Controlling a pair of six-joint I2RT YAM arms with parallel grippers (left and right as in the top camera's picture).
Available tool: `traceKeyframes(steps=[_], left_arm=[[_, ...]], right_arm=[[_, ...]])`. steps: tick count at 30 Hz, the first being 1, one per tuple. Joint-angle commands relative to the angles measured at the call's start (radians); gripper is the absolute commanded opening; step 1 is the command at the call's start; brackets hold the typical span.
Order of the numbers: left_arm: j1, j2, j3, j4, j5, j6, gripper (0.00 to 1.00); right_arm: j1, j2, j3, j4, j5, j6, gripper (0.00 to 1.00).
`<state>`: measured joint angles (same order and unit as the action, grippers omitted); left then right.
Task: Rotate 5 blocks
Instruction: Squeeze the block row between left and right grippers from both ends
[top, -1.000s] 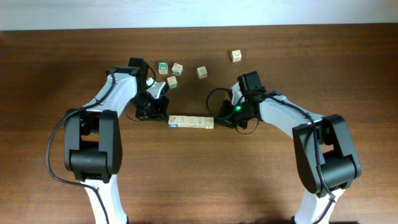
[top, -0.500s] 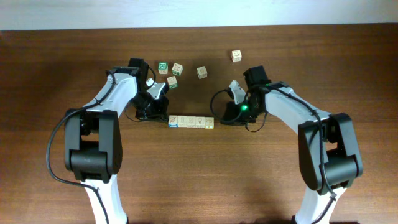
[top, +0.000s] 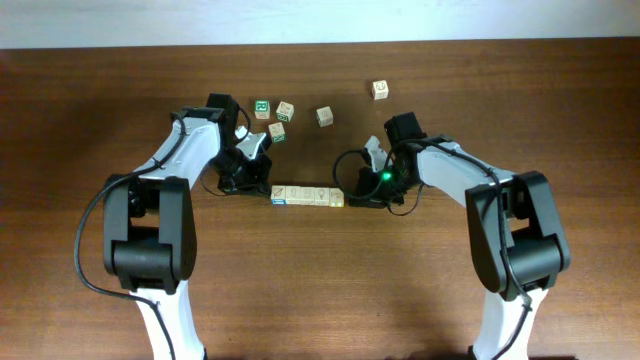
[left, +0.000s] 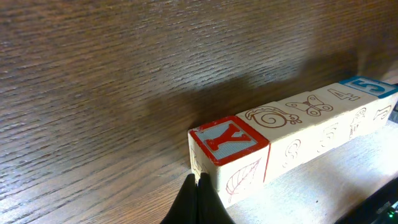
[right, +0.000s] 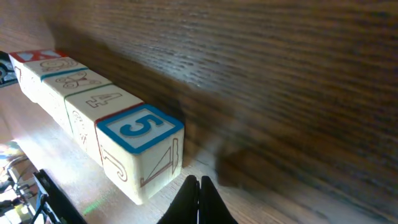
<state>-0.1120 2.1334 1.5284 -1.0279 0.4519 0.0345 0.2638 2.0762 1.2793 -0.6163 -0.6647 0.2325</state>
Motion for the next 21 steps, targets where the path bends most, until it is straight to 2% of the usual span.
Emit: traceKeyframes(steps=[1,21], left_arm=[[-0.002,-0.021,-0.008,-0.004,-0.003,0.019,0.0],[-0.002,-0.021,-0.008,-0.008,-0.003,0.019,0.0]], right_arm=[[-0.01,0.008,0.016,0.031,-0.042,0.012,0.04],[0.044,0.008,0.018,0.094,-0.057,0.125,0.04]])
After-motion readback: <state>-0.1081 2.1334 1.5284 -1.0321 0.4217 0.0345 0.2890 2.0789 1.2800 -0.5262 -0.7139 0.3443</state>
